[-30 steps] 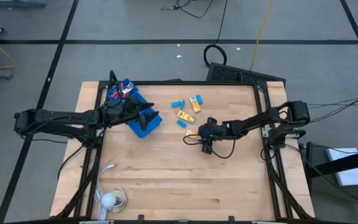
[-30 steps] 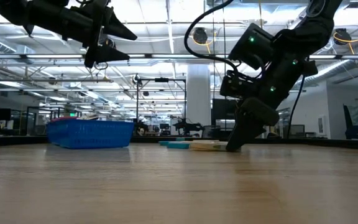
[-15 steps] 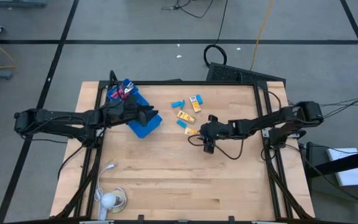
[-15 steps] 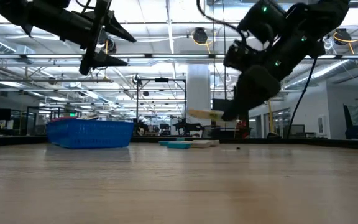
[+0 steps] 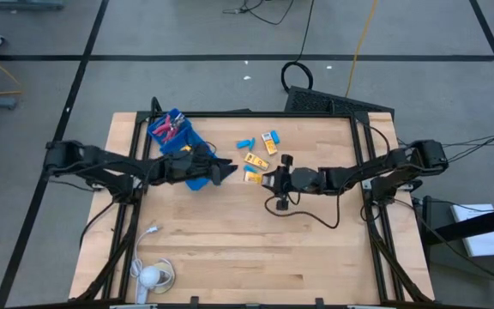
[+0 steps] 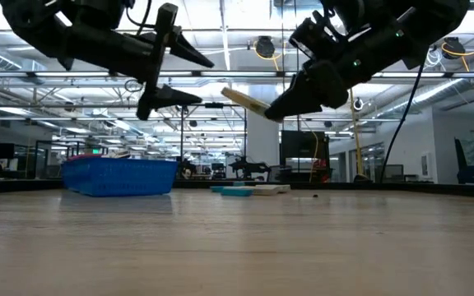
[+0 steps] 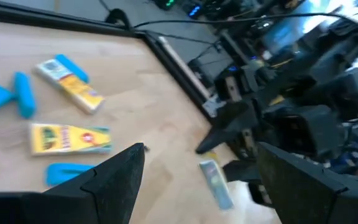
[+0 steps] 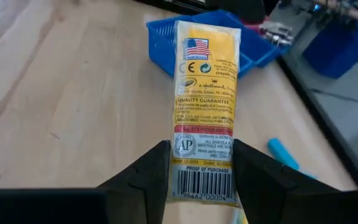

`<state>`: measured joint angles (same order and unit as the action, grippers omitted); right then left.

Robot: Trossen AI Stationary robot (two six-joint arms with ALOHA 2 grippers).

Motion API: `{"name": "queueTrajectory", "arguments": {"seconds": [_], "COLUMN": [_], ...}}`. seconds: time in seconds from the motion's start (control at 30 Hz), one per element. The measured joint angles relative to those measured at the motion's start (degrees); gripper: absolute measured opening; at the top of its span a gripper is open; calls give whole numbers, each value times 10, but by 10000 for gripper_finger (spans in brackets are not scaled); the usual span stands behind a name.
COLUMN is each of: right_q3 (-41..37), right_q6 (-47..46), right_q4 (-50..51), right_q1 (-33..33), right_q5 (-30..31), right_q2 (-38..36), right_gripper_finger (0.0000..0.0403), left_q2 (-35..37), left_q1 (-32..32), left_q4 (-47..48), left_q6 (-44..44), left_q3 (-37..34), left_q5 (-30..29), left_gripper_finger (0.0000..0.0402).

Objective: Pick & Place School Supplies
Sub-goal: Put the yellow crayon box into the middle blue bin

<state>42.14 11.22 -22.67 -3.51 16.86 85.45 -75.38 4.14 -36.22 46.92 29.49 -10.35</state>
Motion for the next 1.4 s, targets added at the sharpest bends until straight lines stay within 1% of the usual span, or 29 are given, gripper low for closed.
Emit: {"name": "queueTrajectory", "arguments": {"seconds": [0.07,0.13,0.27,0.4,0.6,0.67,0.8,1.07,1.13,1.2,1.4], "right_q3": [0,0,0,0,0,0,0,1,1,1,1], "right_q6": [18,27,48,61,64,64,64,85,86,86,92], "right_q4": [-2,-2,-7,-20,-26,-26,-24,-37,-39,-41,-41], "right_q1": [0,0,0,0,0,0,0,-15,-18,-21,-22], "right_q5": [7,32,55,56,56,57,62,118,117,117,117], "right_q2": [0,0,0,0,0,0,0,0,0,0,0], "right_gripper_finger": [150,150,151,150,151,151,151,151,151,151,151], "left_q2": [-15,-26,-47,-79,-116,-128,-136,-136,-136,-136,-136], "left_q1": [-3,-7,-17,-26,-28,-28,-28,-22,-22,-22,-18], "left_q4": [-32,-54,-51,-49,27,37,61,66,70,74,77], "left_q6": [1,1,13,8,-8,-14,-18,-23,-29,-32,-44], "left_q3": [1,1,10,44,117,135,150,150,150,150,150], "left_q5": [8,12,13,13,13,12,13,14,14,14,15], "left_gripper_finger": [310,310,310,310,310,310,310,308,300,283,202]}}
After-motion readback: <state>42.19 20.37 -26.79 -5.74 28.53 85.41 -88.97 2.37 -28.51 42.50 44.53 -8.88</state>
